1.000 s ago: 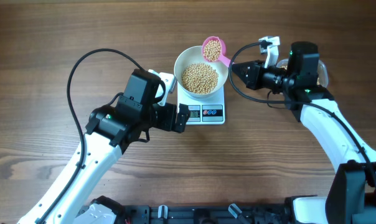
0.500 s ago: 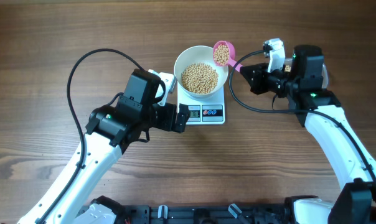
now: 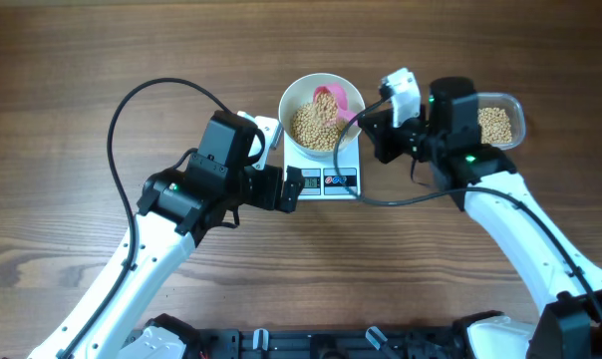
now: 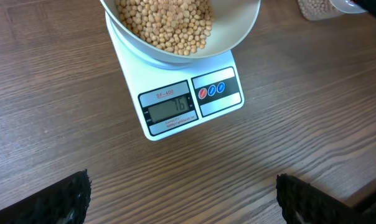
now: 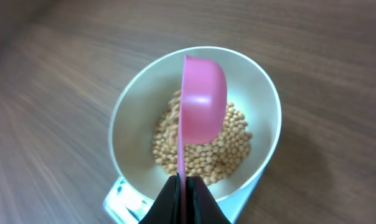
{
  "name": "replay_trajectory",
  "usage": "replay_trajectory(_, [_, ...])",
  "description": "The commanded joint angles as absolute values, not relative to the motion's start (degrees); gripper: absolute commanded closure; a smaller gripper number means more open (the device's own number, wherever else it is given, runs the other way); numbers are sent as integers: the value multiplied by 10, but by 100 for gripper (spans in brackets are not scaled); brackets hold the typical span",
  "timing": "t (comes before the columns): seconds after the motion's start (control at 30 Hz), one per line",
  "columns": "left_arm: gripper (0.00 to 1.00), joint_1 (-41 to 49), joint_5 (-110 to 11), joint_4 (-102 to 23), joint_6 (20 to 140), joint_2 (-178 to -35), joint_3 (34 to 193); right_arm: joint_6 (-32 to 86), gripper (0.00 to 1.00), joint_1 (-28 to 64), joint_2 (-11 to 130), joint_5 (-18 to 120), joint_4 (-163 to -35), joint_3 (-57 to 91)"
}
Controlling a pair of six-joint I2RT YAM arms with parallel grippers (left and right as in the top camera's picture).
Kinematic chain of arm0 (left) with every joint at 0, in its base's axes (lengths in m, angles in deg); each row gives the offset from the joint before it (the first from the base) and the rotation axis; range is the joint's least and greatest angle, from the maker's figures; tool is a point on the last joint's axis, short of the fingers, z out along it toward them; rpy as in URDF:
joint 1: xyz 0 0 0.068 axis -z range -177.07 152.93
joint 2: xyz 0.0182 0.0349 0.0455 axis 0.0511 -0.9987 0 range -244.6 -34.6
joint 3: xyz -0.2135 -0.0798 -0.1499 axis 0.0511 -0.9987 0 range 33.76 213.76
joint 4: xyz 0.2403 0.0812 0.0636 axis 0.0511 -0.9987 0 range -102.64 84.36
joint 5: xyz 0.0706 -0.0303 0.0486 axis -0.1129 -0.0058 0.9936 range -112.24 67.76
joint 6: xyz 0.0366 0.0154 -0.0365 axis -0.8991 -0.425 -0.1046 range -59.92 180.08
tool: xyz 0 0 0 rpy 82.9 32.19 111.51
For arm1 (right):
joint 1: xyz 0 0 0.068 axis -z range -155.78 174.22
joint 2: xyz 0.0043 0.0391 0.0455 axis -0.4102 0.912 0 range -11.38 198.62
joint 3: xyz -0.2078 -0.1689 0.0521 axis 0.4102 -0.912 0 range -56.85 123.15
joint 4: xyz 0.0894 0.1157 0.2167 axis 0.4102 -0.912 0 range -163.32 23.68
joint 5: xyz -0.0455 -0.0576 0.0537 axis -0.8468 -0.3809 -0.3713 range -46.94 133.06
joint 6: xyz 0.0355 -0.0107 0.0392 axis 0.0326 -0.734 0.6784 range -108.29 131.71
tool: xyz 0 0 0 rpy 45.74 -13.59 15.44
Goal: Scoop item into bowl and weigh 150g on scale
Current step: 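Tip the scoop with the right gripper to pour soybeans into the bowl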
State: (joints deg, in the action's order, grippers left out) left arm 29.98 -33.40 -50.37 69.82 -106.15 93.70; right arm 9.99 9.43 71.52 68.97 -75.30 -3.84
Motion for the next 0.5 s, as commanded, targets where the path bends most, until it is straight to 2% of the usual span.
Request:
replay_trajectory(0.0, [0, 302, -337, -502, 689, -1056, 938, 43, 96, 86, 694, 617, -748, -25])
replay_trajectory(0.47, [0, 302, -337, -502, 689, -1056, 938, 41, 96, 83, 642, 624, -736, -25])
